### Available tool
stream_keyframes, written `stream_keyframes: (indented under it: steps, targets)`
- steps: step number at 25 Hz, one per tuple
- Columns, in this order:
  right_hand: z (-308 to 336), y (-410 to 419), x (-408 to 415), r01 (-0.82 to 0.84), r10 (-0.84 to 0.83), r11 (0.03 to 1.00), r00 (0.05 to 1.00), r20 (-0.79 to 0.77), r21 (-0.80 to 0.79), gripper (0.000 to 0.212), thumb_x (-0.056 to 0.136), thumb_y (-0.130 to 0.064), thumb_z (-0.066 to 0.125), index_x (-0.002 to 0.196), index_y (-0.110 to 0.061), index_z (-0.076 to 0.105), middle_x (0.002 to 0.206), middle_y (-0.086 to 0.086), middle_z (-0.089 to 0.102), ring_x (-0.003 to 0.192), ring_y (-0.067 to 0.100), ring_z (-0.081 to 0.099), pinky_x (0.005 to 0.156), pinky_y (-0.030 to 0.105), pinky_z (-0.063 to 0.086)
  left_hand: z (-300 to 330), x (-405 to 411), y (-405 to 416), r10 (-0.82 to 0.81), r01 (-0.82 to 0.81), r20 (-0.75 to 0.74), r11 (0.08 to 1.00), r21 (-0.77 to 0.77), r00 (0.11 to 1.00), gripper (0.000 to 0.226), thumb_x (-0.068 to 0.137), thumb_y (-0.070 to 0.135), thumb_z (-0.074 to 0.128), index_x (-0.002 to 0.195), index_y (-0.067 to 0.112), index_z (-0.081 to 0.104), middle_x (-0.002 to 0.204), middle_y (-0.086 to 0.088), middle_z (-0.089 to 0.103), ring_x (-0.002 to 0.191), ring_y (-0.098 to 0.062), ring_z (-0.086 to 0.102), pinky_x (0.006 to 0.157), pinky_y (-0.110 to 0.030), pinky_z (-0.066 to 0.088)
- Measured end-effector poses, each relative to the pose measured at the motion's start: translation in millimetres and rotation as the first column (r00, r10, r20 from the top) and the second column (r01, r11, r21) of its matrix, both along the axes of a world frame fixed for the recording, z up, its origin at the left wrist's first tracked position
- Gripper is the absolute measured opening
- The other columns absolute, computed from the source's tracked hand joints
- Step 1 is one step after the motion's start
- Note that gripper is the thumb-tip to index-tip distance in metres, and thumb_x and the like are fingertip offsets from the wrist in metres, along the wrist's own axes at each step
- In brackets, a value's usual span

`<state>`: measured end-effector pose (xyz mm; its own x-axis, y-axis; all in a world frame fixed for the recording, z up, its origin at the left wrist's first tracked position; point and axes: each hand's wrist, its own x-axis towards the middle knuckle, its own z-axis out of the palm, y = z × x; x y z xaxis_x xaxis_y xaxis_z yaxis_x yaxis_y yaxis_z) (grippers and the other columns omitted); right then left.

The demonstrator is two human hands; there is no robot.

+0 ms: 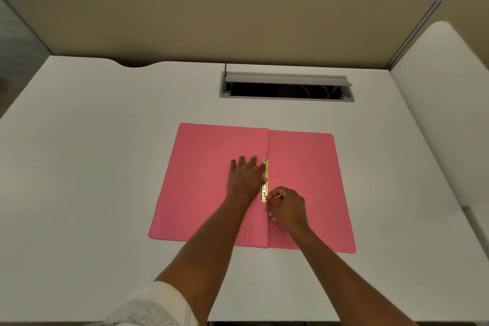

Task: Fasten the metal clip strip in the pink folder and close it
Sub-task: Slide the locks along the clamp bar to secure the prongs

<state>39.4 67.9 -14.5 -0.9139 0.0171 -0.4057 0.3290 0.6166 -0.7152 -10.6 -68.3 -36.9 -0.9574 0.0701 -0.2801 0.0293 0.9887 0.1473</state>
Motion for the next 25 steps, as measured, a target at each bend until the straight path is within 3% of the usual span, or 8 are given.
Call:
stream_keyframes:
  steps: [4, 11, 17, 25]
  targets:
    - [-7.8, -2.0, 15.0, -0.047, 0.062, 0.995, 0.982, -0.180, 0.086, 0.021, 0.086, -0.006, 0.058, 0.089, -0.018, 0.076, 0.086, -0.004, 0.076, 0.075, 0.013, 0.066, 0.062, 0.016, 0.044, 1.3, -2.8, -0.2, -0.015, 0.015, 0.031, 1.000, -0.003, 0.999, 0.049, 0.100, 0.038, 0.047, 0.147, 0.023, 0.043, 0.160, -0.010, 0.032, 0.147, -0.042, 0.025, 0.119, -0.058, 0.023]
    - [-13.5, -5.5, 22.3, -0.099, 0.152, 0.975, 0.951, -0.270, 0.200, 0.022, 0.094, -0.014, 0.056, 0.102, -0.016, 0.077, 0.102, 0.000, 0.077, 0.089, 0.015, 0.068, 0.083, 0.021, 0.049, 5.4, -7.0, -1.6, -0.028, 0.026, 0.097, 0.999, 0.020, 0.995, 0.059, 0.091, 0.045, 0.062, 0.143, 0.019, 0.047, 0.155, -0.011, 0.040, 0.144, -0.043, 0.030, 0.103, -0.054, 0.045]
    - [-14.5, -4.3, 19.8, -0.120, 0.180, 0.970, 0.939, -0.294, 0.213, 0.023, 0.094, -0.014, 0.057, 0.106, -0.017, 0.076, 0.106, 0.000, 0.077, 0.092, 0.015, 0.068, 0.086, 0.023, 0.050, 8.8, -11.6, -5.9, -0.071, 0.072, 0.154, 0.997, 0.003, 0.985, 0.074, 0.081, 0.049, 0.073, 0.144, 0.022, 0.046, 0.153, -0.010, 0.041, 0.141, -0.040, 0.034, 0.100, -0.053, 0.048]
    - [-17.0, -0.1, 18.7, -0.127, 0.189, 0.969, 0.931, -0.313, 0.211, 0.022, 0.092, -0.011, 0.059, 0.101, -0.017, 0.077, 0.103, -0.001, 0.077, 0.091, 0.012, 0.068, 0.083, 0.019, 0.046, 12.6, -11.6, -6.2, -0.090, 0.094, 0.158, 0.995, -0.021, 0.983, 0.078, 0.079, 0.049, 0.075, 0.145, 0.021, 0.045, 0.152, -0.011, 0.041, 0.140, -0.039, 0.036, 0.102, -0.051, 0.047]
